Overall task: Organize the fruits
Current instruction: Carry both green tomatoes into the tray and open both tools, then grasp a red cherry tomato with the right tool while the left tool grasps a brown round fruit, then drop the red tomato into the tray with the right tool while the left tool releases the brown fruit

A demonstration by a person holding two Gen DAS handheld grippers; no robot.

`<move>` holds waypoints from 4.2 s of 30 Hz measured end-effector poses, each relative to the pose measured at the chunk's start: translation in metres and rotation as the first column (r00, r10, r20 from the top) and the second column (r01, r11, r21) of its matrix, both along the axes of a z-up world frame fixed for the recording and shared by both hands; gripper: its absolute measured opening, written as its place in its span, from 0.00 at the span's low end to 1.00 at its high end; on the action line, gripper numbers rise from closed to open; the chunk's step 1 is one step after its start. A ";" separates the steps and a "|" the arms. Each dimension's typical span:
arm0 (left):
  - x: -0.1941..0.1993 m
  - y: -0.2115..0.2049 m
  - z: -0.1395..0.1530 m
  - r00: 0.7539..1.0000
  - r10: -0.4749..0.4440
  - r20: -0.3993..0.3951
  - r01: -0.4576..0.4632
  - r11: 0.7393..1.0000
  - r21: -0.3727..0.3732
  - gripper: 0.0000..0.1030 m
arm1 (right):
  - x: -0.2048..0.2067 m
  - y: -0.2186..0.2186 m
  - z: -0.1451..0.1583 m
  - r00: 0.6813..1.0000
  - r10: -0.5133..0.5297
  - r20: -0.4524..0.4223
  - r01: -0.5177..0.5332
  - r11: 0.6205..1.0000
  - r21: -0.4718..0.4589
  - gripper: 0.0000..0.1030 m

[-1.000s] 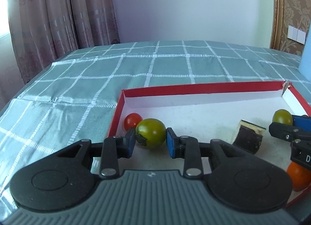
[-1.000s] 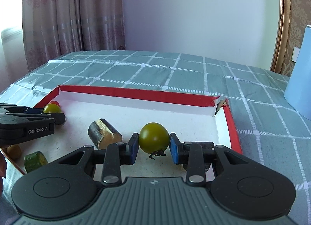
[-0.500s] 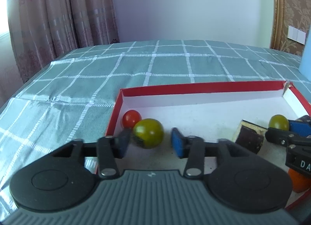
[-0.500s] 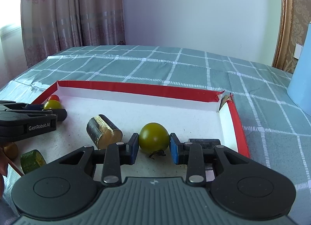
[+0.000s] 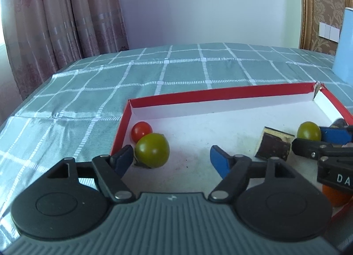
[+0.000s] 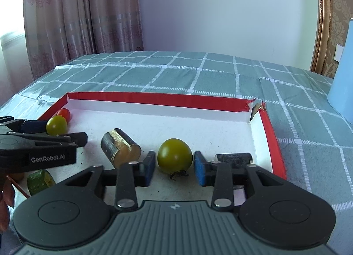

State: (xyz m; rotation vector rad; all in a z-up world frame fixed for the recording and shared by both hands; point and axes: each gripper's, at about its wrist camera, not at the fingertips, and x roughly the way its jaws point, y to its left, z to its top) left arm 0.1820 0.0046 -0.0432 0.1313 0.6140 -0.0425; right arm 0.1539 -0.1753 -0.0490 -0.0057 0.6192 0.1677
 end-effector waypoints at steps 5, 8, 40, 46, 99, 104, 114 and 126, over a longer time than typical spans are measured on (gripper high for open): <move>-0.006 0.003 0.002 1.000 0.000 0.019 0.000 1.000 -0.014 0.85 | -0.009 0.003 0.004 0.999 -0.010 0.053 0.011 0.999 -0.032 0.66; -0.010 0.002 0.001 1.000 -0.005 0.023 0.005 1.000 -0.005 0.85 | -0.012 0.002 0.004 0.998 -0.013 0.062 0.015 0.999 -0.034 0.66; -0.120 0.059 0.006 0.985 -0.058 0.161 0.095 0.968 -0.232 1.00 | -0.114 0.015 -0.004 0.981 0.187 0.051 -0.190 0.980 0.059 0.49; -0.117 0.061 0.005 0.988 -0.062 0.140 0.095 0.964 -0.248 1.00 | -0.103 0.024 -0.009 0.982 0.188 0.004 -0.188 0.978 0.093 0.34; -0.133 -0.025 -0.013 0.974 -0.224 0.011 0.224 0.972 -0.068 0.25 | -0.124 -0.009 -0.010 0.998 0.057 0.017 -0.057 0.997 0.045 0.26; -0.136 -0.023 -0.011 0.976 -0.215 0.021 0.216 0.974 -0.073 0.25 | -0.130 -0.008 -0.006 0.997 0.069 0.037 -0.070 0.997 0.041 0.26; -0.137 -0.024 0.017 0.972 -0.217 0.094 0.223 0.973 -0.056 0.25 | -0.138 -0.018 0.018 0.989 0.049 0.136 -0.049 0.999 -0.001 0.26; -0.087 -0.026 0.032 0.982 -0.144 0.120 0.150 0.988 -0.043 0.25 | -0.096 -0.028 0.030 0.986 -0.028 0.166 0.032 0.999 -0.024 0.26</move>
